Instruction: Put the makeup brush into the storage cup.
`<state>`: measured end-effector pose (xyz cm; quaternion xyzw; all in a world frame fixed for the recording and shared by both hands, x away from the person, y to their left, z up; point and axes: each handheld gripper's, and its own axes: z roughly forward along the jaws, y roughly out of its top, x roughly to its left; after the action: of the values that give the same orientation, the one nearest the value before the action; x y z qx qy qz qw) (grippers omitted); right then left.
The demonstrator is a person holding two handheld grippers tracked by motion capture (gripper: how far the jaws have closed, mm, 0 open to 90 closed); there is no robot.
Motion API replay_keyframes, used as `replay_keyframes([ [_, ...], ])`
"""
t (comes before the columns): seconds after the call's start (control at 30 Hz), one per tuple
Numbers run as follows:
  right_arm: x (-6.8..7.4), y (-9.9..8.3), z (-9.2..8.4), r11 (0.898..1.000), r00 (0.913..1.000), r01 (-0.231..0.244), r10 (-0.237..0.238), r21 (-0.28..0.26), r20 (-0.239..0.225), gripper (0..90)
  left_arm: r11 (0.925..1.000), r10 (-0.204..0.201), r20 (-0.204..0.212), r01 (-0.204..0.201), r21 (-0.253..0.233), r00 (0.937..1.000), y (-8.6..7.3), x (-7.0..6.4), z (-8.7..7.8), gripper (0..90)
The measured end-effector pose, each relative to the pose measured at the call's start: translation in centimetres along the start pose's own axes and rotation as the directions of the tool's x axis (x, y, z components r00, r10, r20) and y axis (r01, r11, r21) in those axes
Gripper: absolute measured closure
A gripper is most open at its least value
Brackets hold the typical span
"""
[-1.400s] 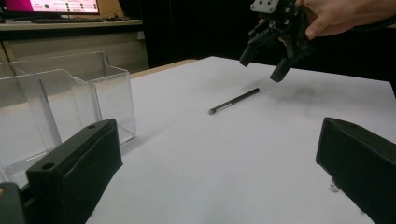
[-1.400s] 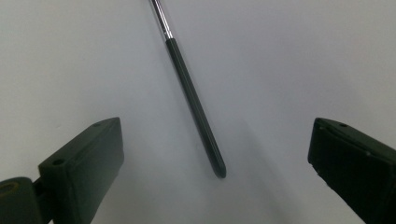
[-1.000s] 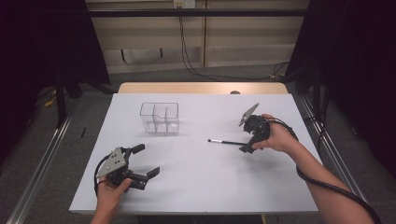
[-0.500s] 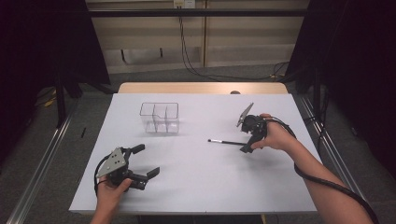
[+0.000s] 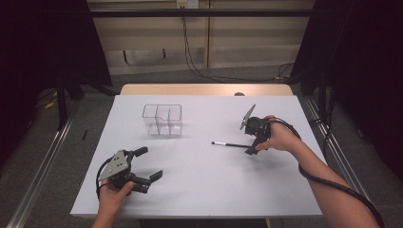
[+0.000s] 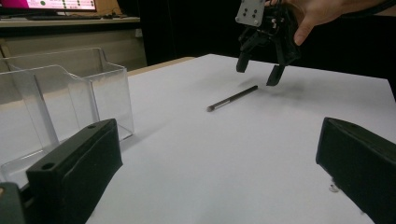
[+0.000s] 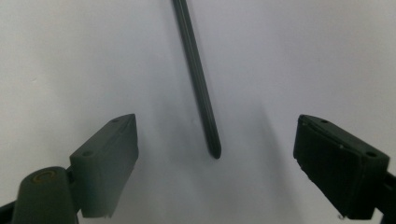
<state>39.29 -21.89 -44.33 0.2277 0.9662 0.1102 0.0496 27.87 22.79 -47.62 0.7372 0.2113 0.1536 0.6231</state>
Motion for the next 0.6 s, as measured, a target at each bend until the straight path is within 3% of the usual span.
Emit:
replay_keyframes([
  [0.6,0.05,0.64,0.43,0.998,0.9983,0.050,-0.050,0.026,-0.032,32.1,1.0000,0.000,0.004,0.000,0.000,1.0000,-0.04,0.00,0.00,0.0],
])
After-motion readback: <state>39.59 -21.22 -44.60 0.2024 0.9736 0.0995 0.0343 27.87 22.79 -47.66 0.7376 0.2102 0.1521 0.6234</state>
